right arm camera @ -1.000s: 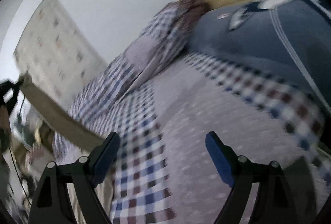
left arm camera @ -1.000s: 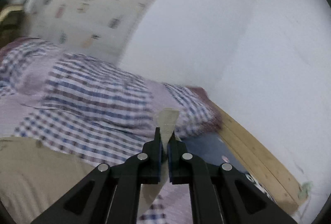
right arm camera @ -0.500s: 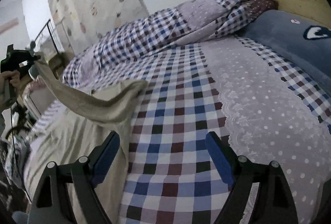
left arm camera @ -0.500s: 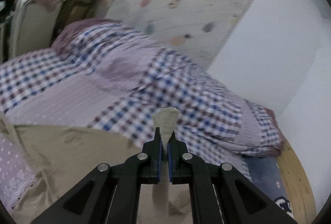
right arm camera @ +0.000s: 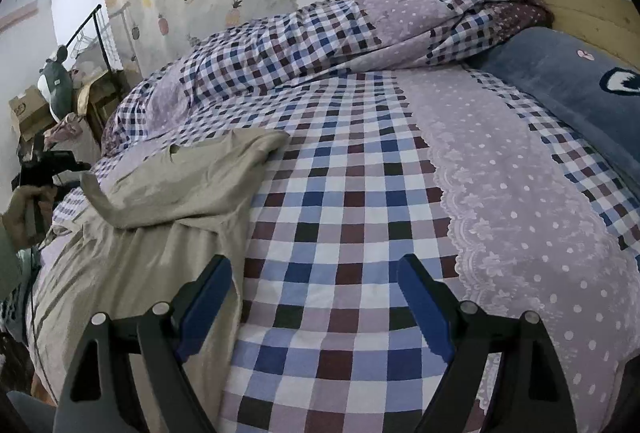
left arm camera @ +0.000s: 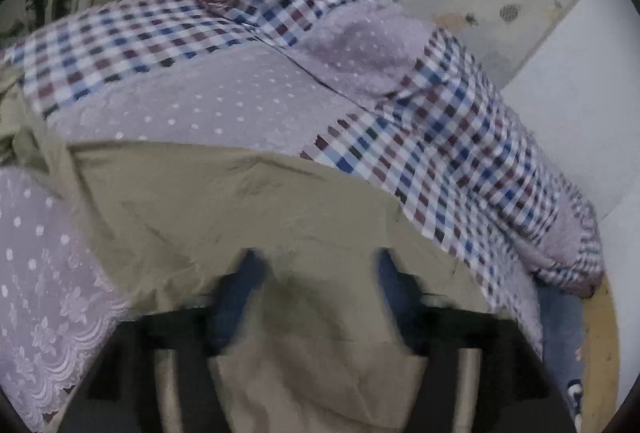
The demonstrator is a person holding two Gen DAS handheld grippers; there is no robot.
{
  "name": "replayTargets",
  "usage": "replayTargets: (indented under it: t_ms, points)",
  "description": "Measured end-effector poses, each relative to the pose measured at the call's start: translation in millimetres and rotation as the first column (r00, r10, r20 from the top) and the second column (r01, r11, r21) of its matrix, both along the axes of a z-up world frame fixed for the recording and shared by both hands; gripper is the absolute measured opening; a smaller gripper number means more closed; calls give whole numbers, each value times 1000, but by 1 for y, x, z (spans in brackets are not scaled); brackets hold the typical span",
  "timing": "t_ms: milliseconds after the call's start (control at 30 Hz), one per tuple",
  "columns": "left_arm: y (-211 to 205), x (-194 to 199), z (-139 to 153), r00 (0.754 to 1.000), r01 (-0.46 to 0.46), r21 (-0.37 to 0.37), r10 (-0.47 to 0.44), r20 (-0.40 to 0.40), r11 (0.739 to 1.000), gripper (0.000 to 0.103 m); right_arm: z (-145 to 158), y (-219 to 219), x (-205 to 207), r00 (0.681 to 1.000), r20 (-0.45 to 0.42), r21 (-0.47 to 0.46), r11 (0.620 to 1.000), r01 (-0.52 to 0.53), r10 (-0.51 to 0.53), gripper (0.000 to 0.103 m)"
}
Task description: Fold clothes
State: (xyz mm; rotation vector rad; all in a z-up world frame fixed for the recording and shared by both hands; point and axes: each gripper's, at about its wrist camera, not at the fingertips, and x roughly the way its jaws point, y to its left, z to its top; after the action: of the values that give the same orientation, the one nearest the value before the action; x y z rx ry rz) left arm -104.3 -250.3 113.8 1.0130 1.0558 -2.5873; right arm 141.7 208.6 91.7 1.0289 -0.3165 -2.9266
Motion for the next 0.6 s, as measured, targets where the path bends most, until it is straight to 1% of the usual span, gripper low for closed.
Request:
replayTargets:
  t_ms: [67,100,167,267,300,400,467,500,533,567,600]
  points:
    - [-13,16,-3,999,-23,71,26,-40,997,83,0,-3,0,1000,-3,6,1000,-10,10,88]
    - [-15,25,-3,998,-26,88,31,-53,996,83,0,-4,-1,1000,-5,9,1000,-16,17,88]
    - [-17,46,0,996,-18,107,27,-83,994,84,0,-11,-1,999,-11,27,999,-38,38,88]
    - [-8,87,2,989,31,106,-16,-147,994,84,-1,-22,-1,997,-19,61,996,-72,74,88]
    - [-4,108,-3,984,31,116,-10,-177,993,85,-1,-27,-1,996,-23,74,994,-84,86,88]
    - [2,142,-21,977,11,174,26,-210,985,86,-1,-39,-1,992,-36,105,988,-114,118,87]
    - [5,162,-36,974,-11,221,60,-217,975,86,-1,-46,-1,990,-40,113,986,-127,132,80]
    - [6,169,-43,973,-19,237,72,-217,971,86,-2,-48,-1,990,-39,111,985,-130,135,78]
    - [7,174,-49,973,-20,249,75,-216,968,86,-2,-53,-1,988,-39,105,984,-147,152,73]
    - [6,176,-53,974,-14,247,69,-216,969,86,-1,-57,-1,986,-36,104,981,-161,166,70]
    - [5,177,-55,974,-7,242,62,-217,970,86,-1,-61,-1,983,-33,102,979,-176,180,68]
